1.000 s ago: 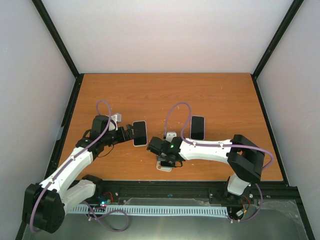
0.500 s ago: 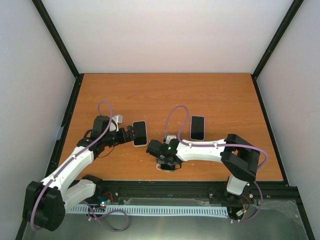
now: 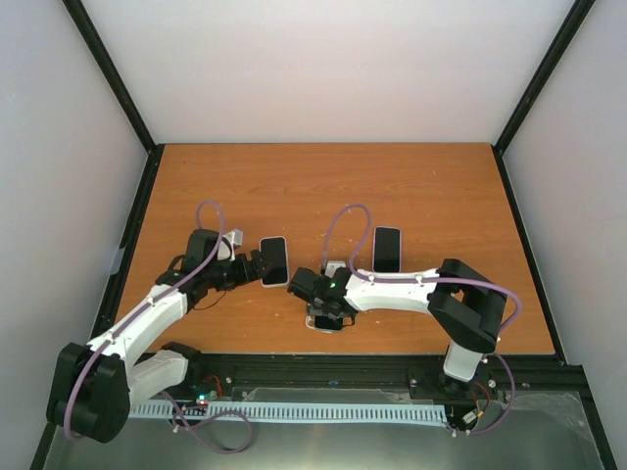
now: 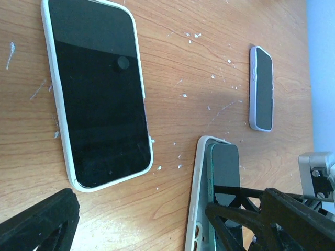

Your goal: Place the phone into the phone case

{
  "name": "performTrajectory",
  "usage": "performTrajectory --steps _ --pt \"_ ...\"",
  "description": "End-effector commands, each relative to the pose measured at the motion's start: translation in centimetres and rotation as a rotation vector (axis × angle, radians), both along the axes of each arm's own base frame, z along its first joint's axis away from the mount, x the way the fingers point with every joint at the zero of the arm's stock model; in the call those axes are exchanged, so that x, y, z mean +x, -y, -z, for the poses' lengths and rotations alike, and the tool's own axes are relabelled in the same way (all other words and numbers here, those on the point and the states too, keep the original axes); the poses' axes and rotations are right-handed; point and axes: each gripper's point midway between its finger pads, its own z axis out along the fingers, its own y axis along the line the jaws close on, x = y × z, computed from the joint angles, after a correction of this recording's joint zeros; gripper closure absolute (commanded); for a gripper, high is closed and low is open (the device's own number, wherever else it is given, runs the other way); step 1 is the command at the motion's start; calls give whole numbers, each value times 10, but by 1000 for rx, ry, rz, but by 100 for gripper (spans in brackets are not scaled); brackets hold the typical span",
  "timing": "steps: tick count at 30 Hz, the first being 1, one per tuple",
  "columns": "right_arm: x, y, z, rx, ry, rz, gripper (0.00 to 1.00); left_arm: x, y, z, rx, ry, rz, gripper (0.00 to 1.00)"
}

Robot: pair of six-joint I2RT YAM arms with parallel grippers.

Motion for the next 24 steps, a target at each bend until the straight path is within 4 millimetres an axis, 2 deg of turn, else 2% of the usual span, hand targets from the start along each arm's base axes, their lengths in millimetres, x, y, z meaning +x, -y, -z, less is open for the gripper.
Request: performTrajectory --steps 1,4,9,11,17,24 --pt "16 12 -3 -17 48 24 36 4 4 -5 -32 18 11 6" --pt "19 19 -3 -32 38 42 36 6 6 -4 -37 14 15 7" --pt "19 9 -10 11 26 37 36 2 11 -3 -67 10 41 14" --pt "21 13 -13 -5 35 34 36 -3 16 -3 -88 9 70 16" --pt "26 61 -26 -23 80 90 37 -9 42 5 -115 -19 155 20" --pt "27 97 -47 17 142 119 39 -21 72 28 -130 -91 227 18"
